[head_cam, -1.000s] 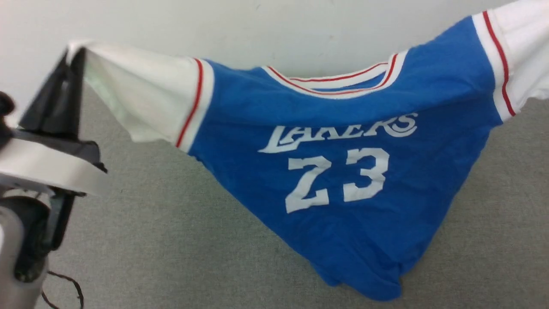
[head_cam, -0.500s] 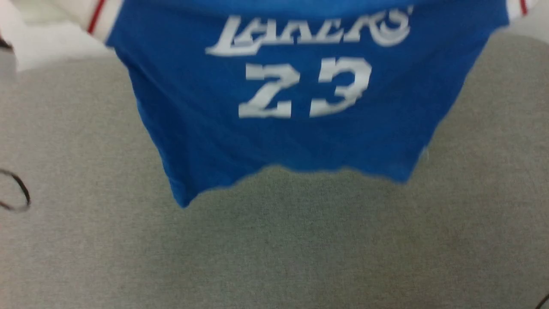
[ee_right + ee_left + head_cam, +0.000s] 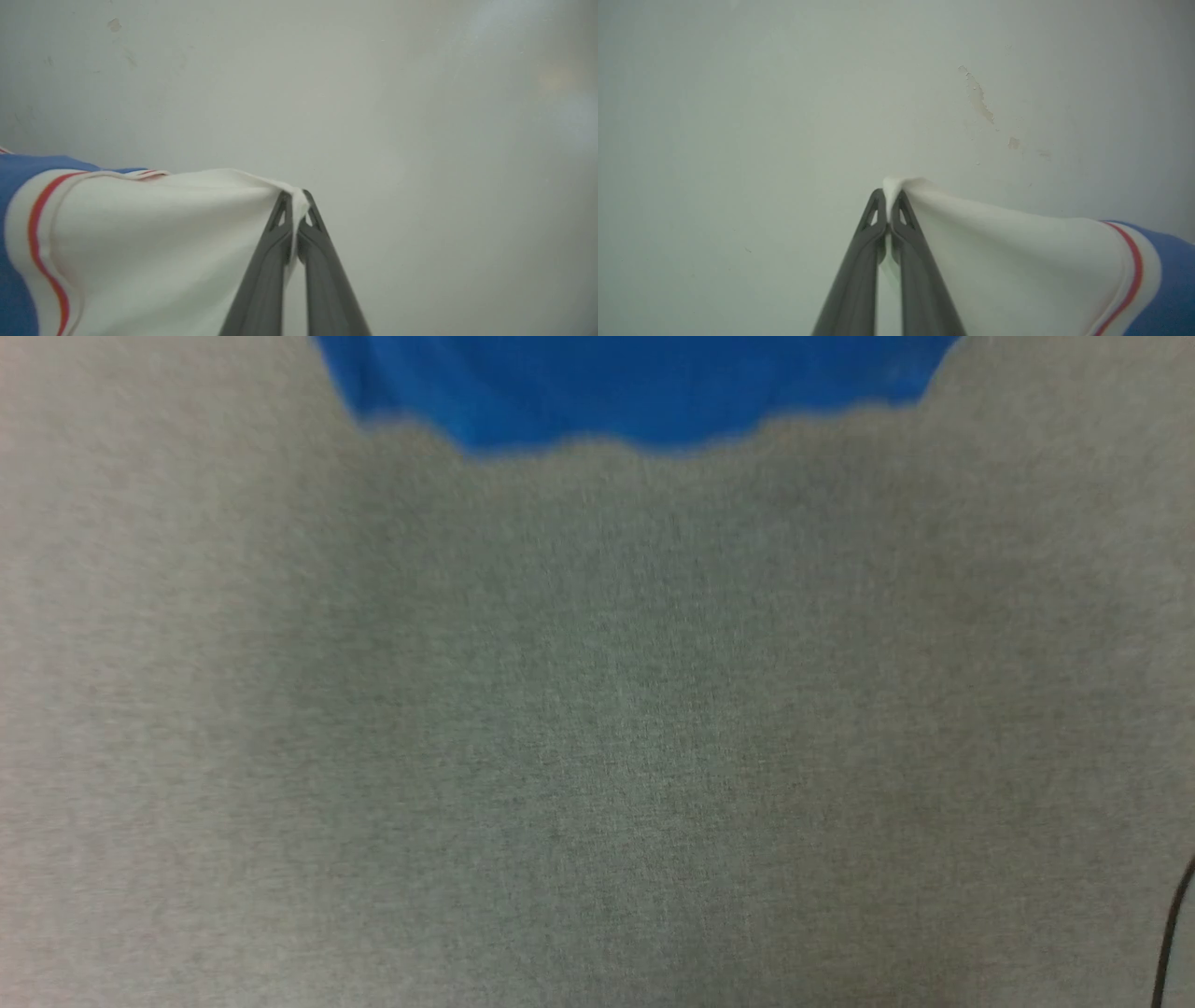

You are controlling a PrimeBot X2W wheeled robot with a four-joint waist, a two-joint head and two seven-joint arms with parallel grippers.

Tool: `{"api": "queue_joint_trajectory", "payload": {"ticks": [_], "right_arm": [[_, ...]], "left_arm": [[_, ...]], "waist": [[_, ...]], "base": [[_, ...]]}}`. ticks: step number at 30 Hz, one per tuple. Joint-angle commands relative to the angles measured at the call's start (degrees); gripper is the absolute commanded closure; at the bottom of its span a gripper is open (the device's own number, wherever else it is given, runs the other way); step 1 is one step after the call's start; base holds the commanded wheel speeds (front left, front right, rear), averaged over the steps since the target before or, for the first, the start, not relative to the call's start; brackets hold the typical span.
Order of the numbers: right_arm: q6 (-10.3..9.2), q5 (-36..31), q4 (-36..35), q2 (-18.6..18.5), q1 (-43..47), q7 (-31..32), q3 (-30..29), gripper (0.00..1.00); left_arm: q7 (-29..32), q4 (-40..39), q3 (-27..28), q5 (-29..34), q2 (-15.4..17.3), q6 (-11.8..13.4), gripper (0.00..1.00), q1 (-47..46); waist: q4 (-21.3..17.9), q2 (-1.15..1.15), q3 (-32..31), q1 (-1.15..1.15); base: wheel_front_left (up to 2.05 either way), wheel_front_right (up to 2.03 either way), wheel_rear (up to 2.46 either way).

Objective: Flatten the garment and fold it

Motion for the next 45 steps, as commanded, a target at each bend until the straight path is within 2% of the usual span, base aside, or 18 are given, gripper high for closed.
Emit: {"api": "queue_joint_trajectory", "payload": {"ticks": [1,7,11,15,19,23,28,33,39,45], "right_arm": [[-0.13,-0.5,1.4,0.8,-1.7,-0.8,0.2,1.0],[-0.13,-2.3,11.5,5.4,-9.4,-6.7,0.3,1.0],[-0.13,-4.5,16.6,7.9,-12.3,-11.6,-0.6,1.0],[-0.13,-5.9,20.3,10.4,-12.1,-14.8,-0.7,1.0],[-0.13,-5.0,22.6,12.1,-9.0,-16.2,0.9,1.0],[-0.13,-2.7,23.4,13.1,-2.6,-17.1,3.6,1.0],[-0.13,1.9,23.0,13.5,9.3,-17.7,7.1,1.0],[-0.13,8.5,19.3,12.4,23.6,-17.2,10.9,1.0],[-0.13,14.6,11.9,6.5,40.2,-15.0,14.3,1.0],[-0.13,19.7,5.2,1.1,54.5,-11.9,14.3,1.0]], "left_arm": [[-0.7,1.3,-0.1,0.5,-0.4,-0.3,1.0,-1.9],[-6.2,10.7,-1.6,2.4,-3.4,-1.4,1.0,-11.0],[-11.2,14.5,-1.9,3.2,-5.5,-0.9,1.0,-14.1],[-15.1,17.8,-2.3,3.6,-6.6,-0.8,1.0,-14.0],[-14.9,21.1,-4.3,3.2,-7.4,-2.6,1.0,-9.7],[-14.4,22.5,-6.1,2.1,-8.1,-3.5,1.0,-1.4],[-11.5,22.4,-8.5,-0.2,-8.7,-3.8,1.0,13.8],[-7.0,19.6,-11.5,-2.3,-7.2,-4.5,1.0,30.7],[-3.3,10.0,-13.2,-4.7,-4.3,-2.7,1.0,47.5],[1.5,0.6,-13.0,-7.4,0.7,-0.1,1.0,60.0]], "waist": [[-1.1,0.0,5.9,-0.02],[-0.9,0.0,8.8,-0.02],[-0.4,0.0,10.1,-0.02],[0.0,0.0,10.3,-0.02],[0.4,0.0,9.0,-0.02],[0.9,0.0,6.2,-0.02],[1.6,0.0,0.3,-0.02],[2.0,0.0,-6.2,-0.02],[3.0,0.0,-12.6,-0.02],[3.2,0.0,-16.7,-0.02]], "base": [[0.0,0.0,0.0],[0.0,0.0,0.0],[0.0,0.0,0.0],[0.0,0.0,0.0],[0.0,0.0,0.0],[0.0,0.0,0.0],[0.0,0.0,0.0],[0.0,0.0,0.0],[0.0,0.0,0.0],[0.0,0.0,0.0]]}}
